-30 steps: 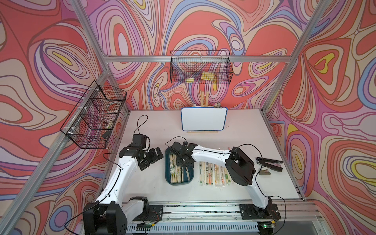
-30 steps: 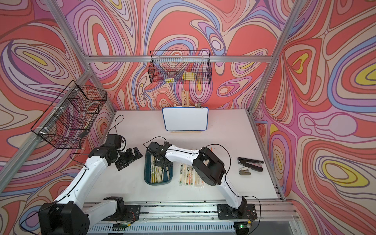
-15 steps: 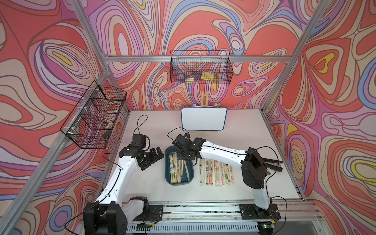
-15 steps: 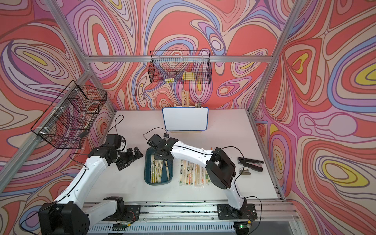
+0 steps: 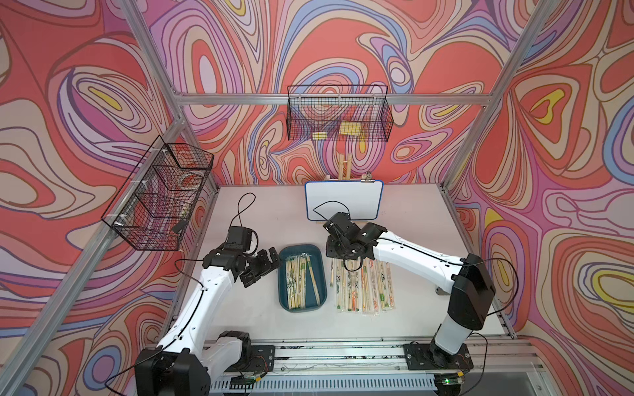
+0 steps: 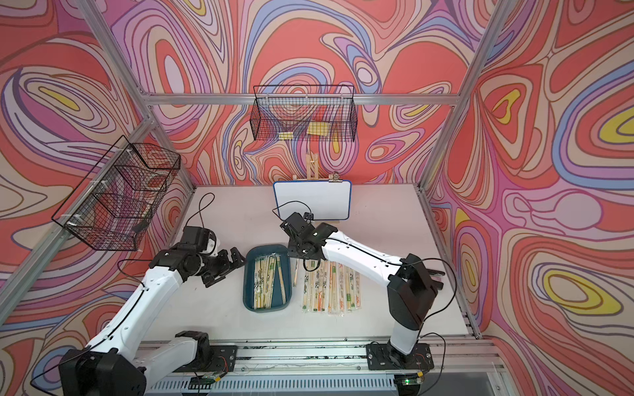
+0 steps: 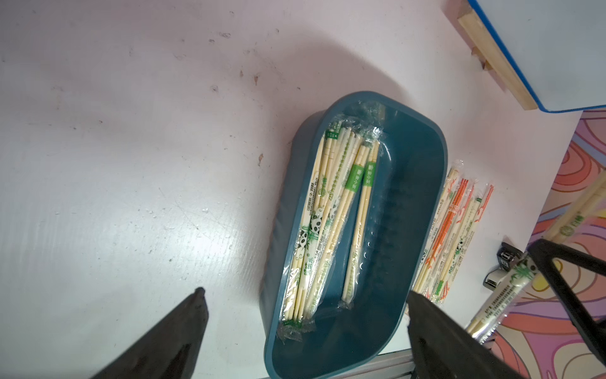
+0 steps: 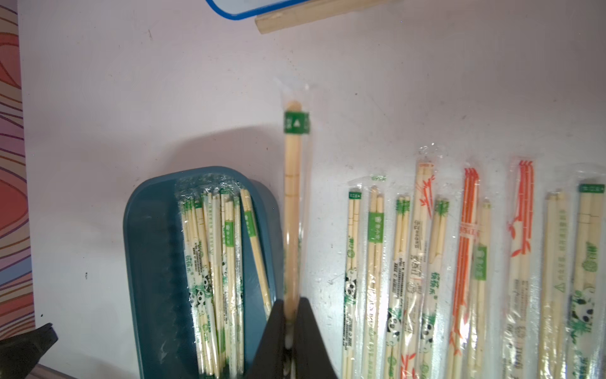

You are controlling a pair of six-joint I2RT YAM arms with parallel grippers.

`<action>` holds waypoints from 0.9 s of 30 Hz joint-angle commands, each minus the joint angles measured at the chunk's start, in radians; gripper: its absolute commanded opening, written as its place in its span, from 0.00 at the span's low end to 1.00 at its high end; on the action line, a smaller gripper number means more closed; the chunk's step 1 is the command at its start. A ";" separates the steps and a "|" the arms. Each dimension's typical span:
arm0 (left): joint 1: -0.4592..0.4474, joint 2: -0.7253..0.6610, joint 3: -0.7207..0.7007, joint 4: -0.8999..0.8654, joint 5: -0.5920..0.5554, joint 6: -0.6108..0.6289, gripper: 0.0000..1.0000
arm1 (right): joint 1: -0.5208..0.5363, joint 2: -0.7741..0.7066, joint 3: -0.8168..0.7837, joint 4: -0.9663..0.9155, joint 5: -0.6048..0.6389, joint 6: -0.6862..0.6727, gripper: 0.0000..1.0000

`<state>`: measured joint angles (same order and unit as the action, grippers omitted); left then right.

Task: Take the paired disposable chopsticks out of the storage box
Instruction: Place the paired disposable chopsticks at the center of the board.

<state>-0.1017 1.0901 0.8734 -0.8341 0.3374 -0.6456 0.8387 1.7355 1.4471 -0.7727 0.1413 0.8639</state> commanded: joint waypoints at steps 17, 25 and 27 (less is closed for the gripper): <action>-0.078 0.025 0.042 0.004 -0.053 -0.065 1.00 | -0.015 0.148 -0.156 0.144 -0.118 -0.021 0.00; -0.079 0.030 0.038 0.007 -0.056 -0.064 1.00 | -0.015 0.196 -0.151 0.161 -0.128 -0.019 0.00; -0.079 0.032 0.036 0.007 -0.055 -0.063 1.00 | -0.016 0.203 -0.152 0.162 -0.127 -0.018 0.00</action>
<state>-0.1719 1.1156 0.8986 -0.8310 0.2989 -0.7074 0.8242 1.9137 1.2961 -0.6254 0.0166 0.8330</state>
